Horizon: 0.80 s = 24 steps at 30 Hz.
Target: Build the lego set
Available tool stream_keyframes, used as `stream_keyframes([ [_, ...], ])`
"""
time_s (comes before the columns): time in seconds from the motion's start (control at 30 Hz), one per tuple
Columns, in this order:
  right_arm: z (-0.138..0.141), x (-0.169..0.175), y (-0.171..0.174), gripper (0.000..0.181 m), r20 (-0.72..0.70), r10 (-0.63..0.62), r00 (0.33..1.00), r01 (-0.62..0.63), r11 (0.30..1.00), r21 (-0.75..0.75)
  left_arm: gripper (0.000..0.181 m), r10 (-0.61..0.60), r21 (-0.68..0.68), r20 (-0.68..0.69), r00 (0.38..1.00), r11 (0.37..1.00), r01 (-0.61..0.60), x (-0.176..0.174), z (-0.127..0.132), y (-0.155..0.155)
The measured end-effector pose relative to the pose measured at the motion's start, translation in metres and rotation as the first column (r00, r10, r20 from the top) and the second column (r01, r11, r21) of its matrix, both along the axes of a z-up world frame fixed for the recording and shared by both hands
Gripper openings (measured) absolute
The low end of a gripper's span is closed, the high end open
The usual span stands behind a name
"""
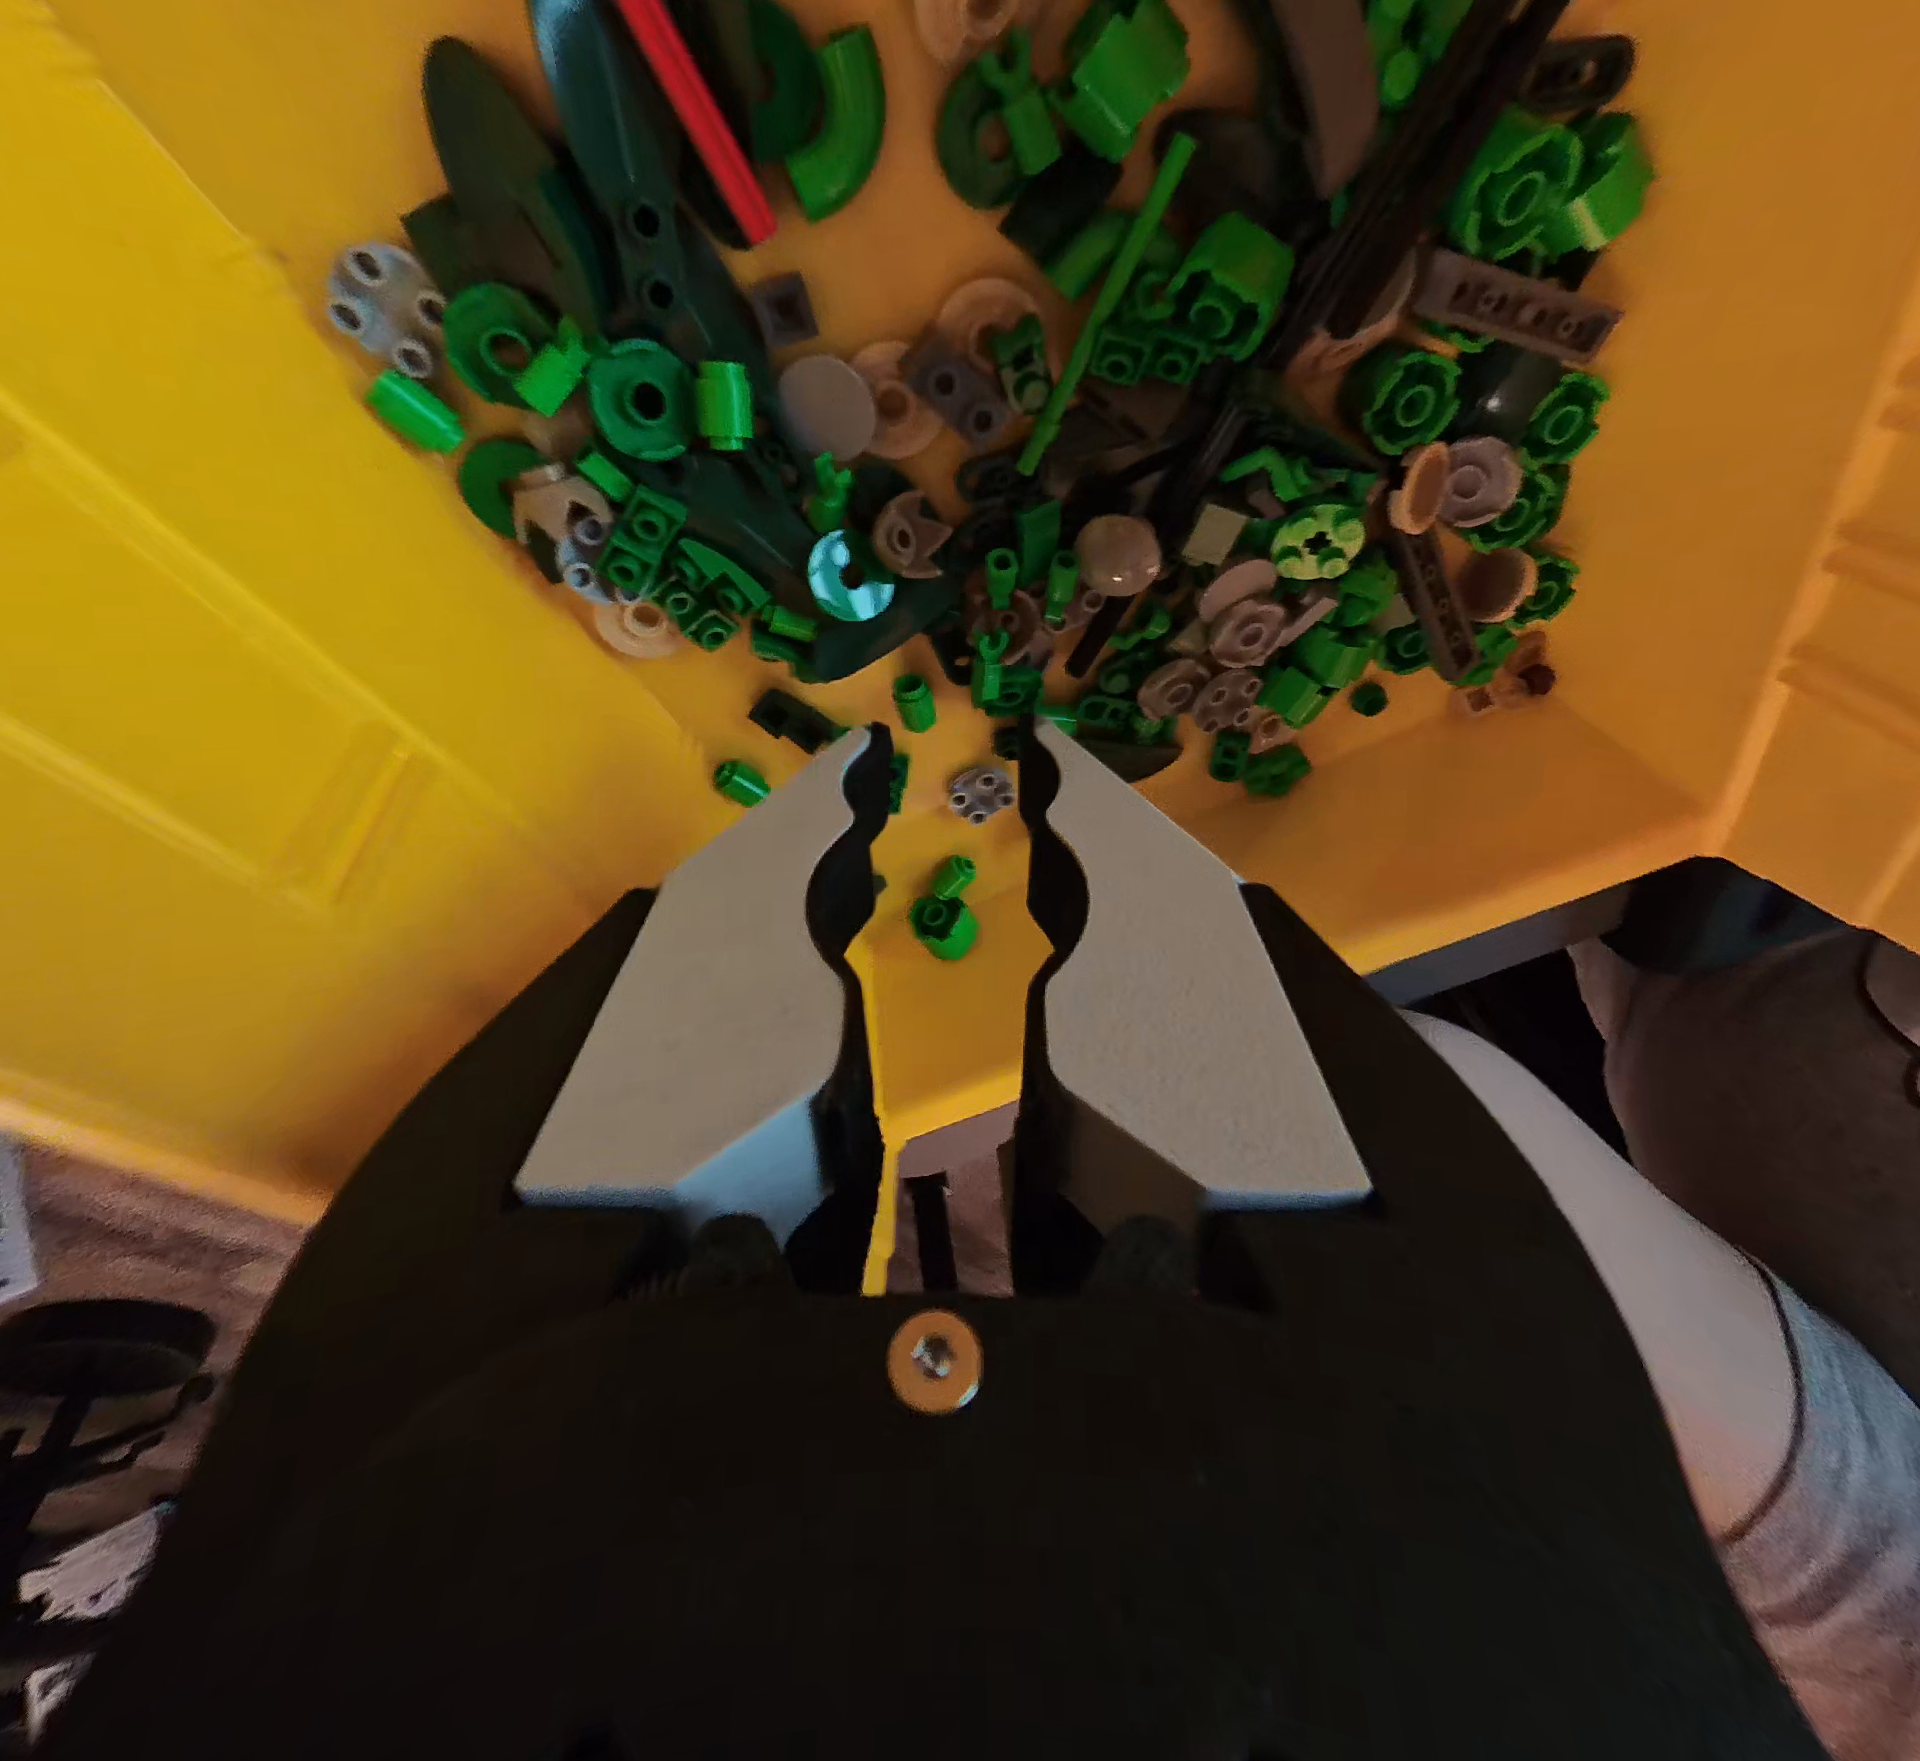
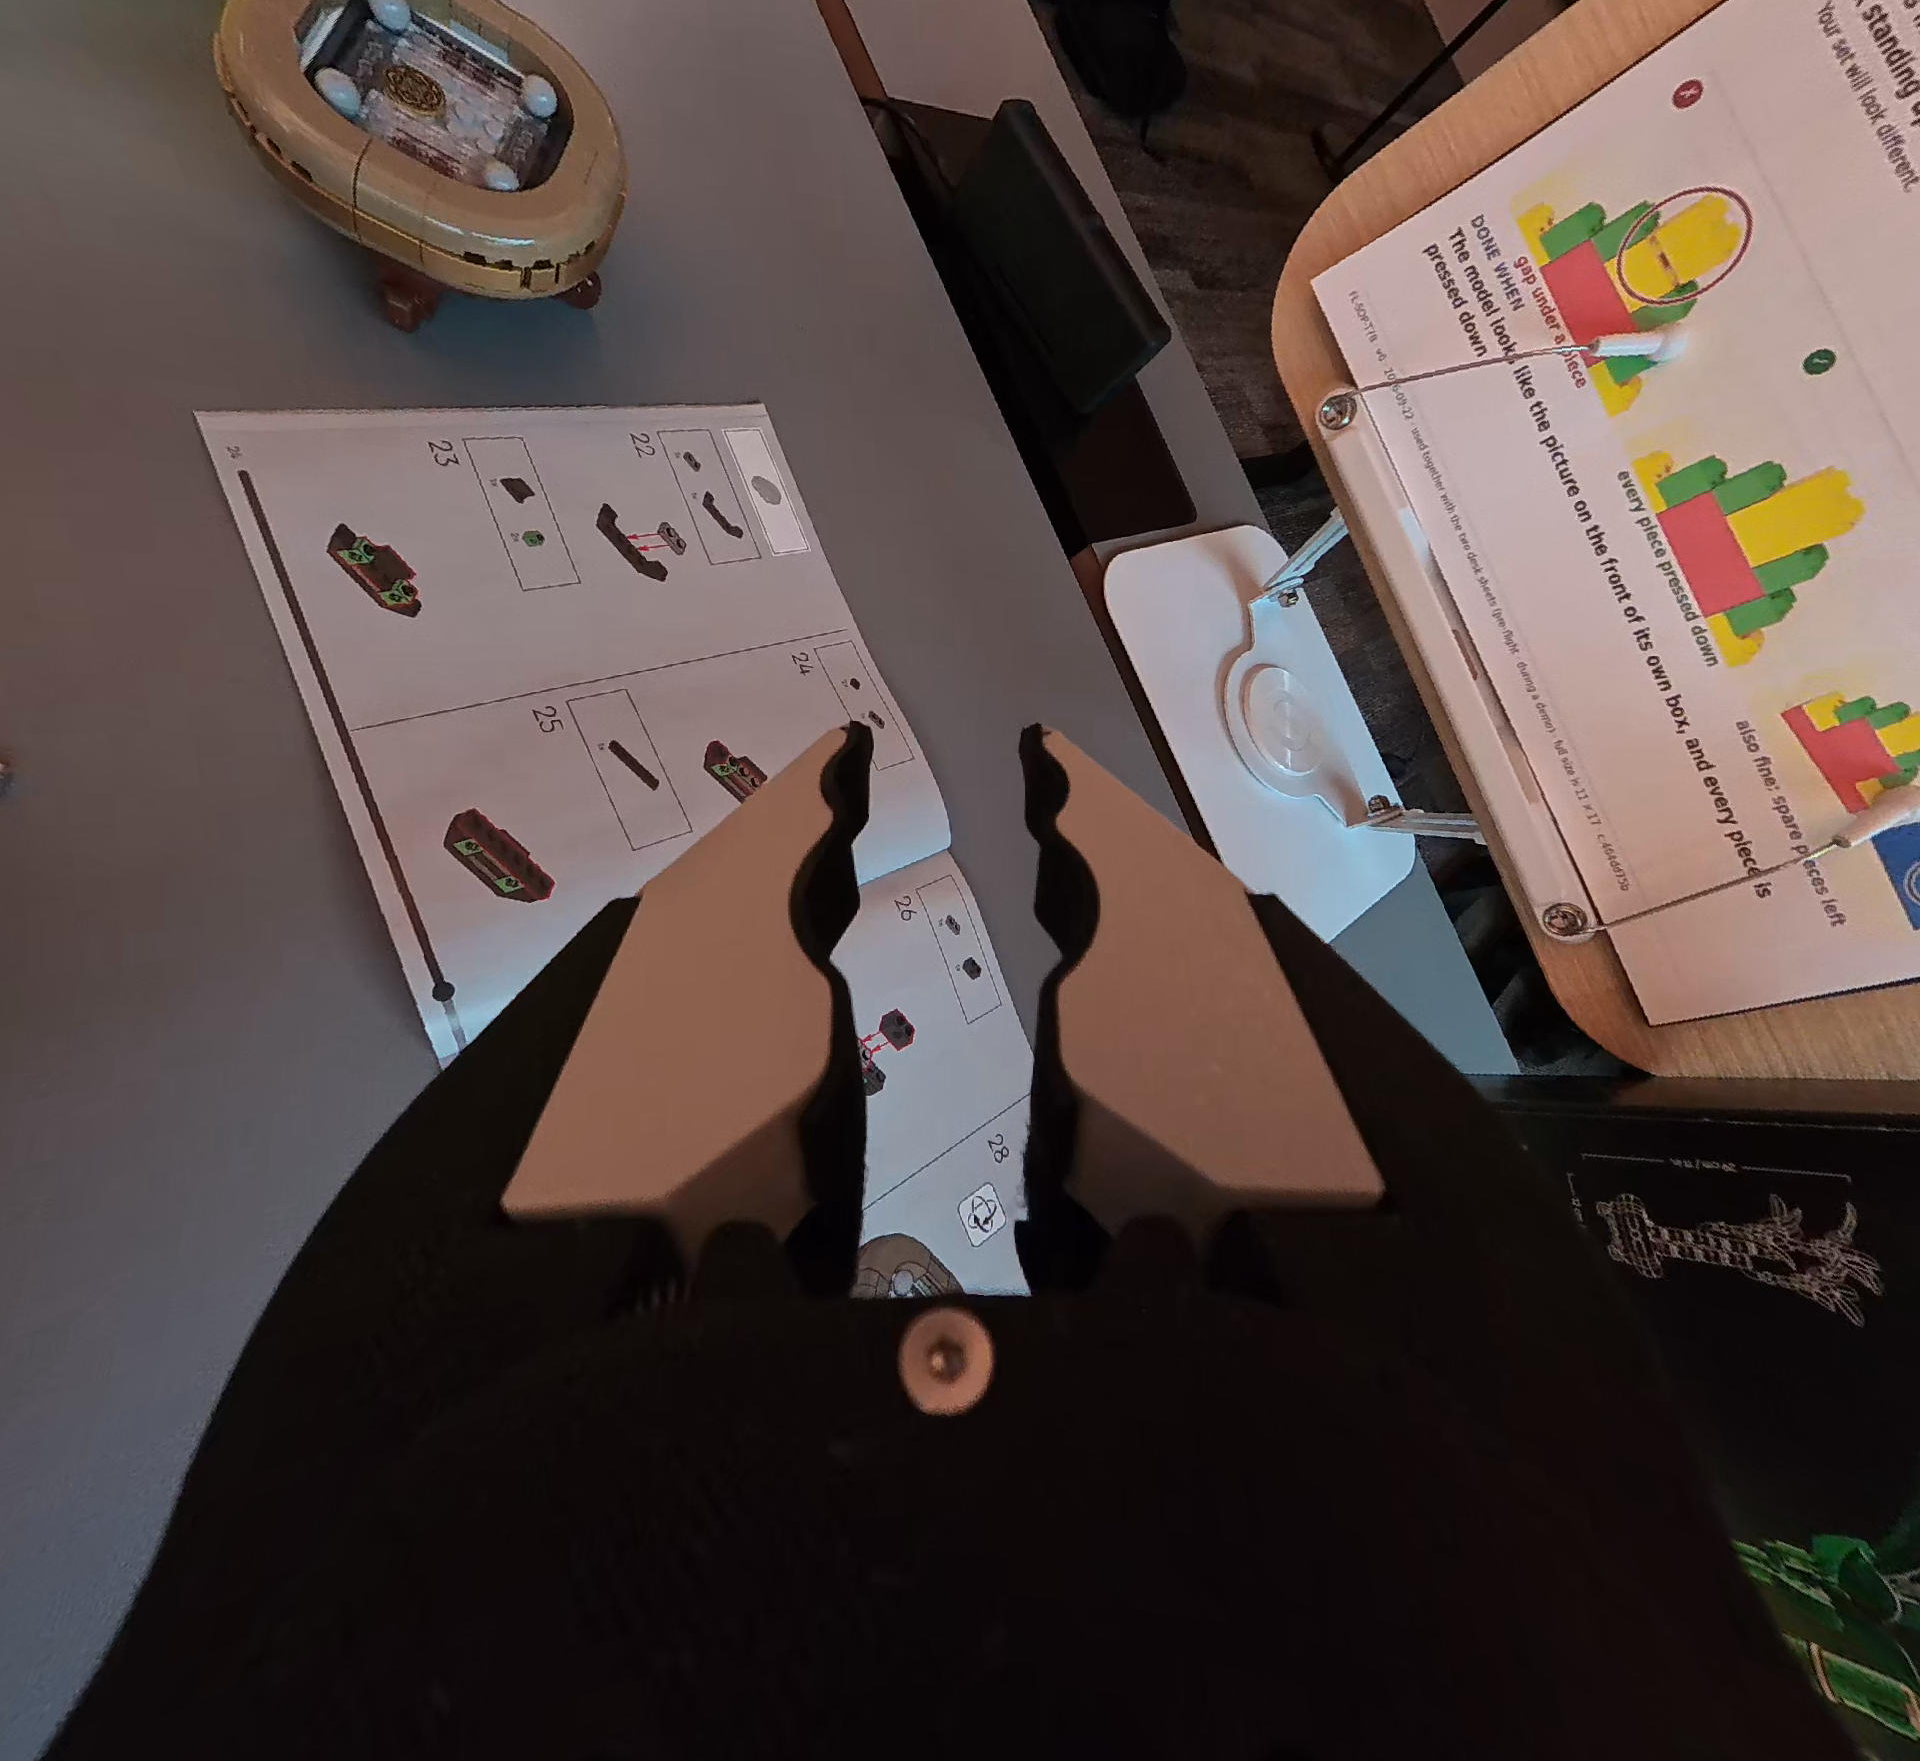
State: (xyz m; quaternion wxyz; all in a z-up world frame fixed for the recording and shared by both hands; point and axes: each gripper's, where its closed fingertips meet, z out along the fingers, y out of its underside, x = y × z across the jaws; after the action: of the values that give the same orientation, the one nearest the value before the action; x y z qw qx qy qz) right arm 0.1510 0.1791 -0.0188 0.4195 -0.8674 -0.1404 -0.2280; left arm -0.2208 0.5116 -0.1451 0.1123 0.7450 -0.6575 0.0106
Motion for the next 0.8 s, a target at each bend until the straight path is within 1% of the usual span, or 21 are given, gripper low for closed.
stream_keyframes([
  [0.03, 0.0, 0.0, 0.0, 0.028, 0.0, 0.001, 1.0, -0.001, 1.0, -0.001, 0.021, -0.007, 0.028, 0.009, 1.0, 1.0, 0.007, 0.002, 0.001, 0.005],
  [0.1, -0.001, 0.0, 0.0, 0.028, 0.001, -0.001, 1.0, 0.001, 1.0, -0.004, 0.016, -0.032, 0.015, 0.075, 0.997, 0.999, 0.031, 0.015, 0.005, 0.001],
  [0.17, -0.001, 0.001, 0.0, 0.028, 0.003, -0.002, 1.0, 0.002, 1.0, -0.007, 0.017, -0.069, -0.037, 0.172, 0.983, 0.996, 0.077, 0.036, 0.01, -0.012],
  [0.23, -0.002, 0.001, 0.0, 0.028, 0.003, -0.003, 1.0, 0.003, 1.0, -0.009, 0.02, -0.09, -0.07, 0.23, 0.969, 0.992, 0.109, 0.056, 0.013, -0.025],
  [0.3, -0.002, 0.001, -0.001, 0.028, 0.005, -0.006, 1.0, 0.006, 1.0, -0.012, 0.022, -0.077, -0.074, 0.242, 0.967, 0.993, 0.097, 0.07, 0.011, -0.03],
  [0.37, -0.002, 0.002, -0.002, 0.028, 0.009, -0.009, 1.0, 0.009, 1.0, -0.016, 0.022, -0.046, -0.105, 0.256, 0.966, 0.992, 0.075, 0.084, 0.01, -0.036],
  [0.47, -0.001, 0.003, -0.003, 0.028, 0.012, -0.011, 1.0, 0.012, 1.0, -0.015, 0.021, 0.025, -0.146, 0.3, 0.954, 0.989, 0.02, 0.105, 0.011, -0.039],
  [0.53, 0.0, 0.003, -0.004, 0.028, 0.011, -0.012, 1.0, 0.012, 1.0, -0.01, 0.019, 0.044, -0.119, 0.296, 0.954, 0.993, -0.009, 0.111, 0.007, -0.035],
  [0.6, 0.001, 0.004, -0.005, 0.028, 0.01, -0.014, 1.0, 0.014, 1.0, -0.009, 0.019, 0.028, -0.085, 0.268, 0.963, 0.996, -0.005, 0.108, 0.003, -0.032],
  [0.67, 0.001, 0.005, -0.005, 0.028, 0.01, -0.016, 1.0, 0.016, 1.0, -0.008, 0.019, 0.015, -0.098, 0.254, 0.967, 0.995, 0.011, 0.107, 0.001, -0.037],
  [0.8, 0.0, 0.006, -0.006, 0.028, 0.007, -0.016, 1.0, 0.016, 1.0, -0.01, 0.017, 0.016, -0.051, 0.215, 0.976, 0.999, -0.006, 0.104, -0.004, -0.032],
])
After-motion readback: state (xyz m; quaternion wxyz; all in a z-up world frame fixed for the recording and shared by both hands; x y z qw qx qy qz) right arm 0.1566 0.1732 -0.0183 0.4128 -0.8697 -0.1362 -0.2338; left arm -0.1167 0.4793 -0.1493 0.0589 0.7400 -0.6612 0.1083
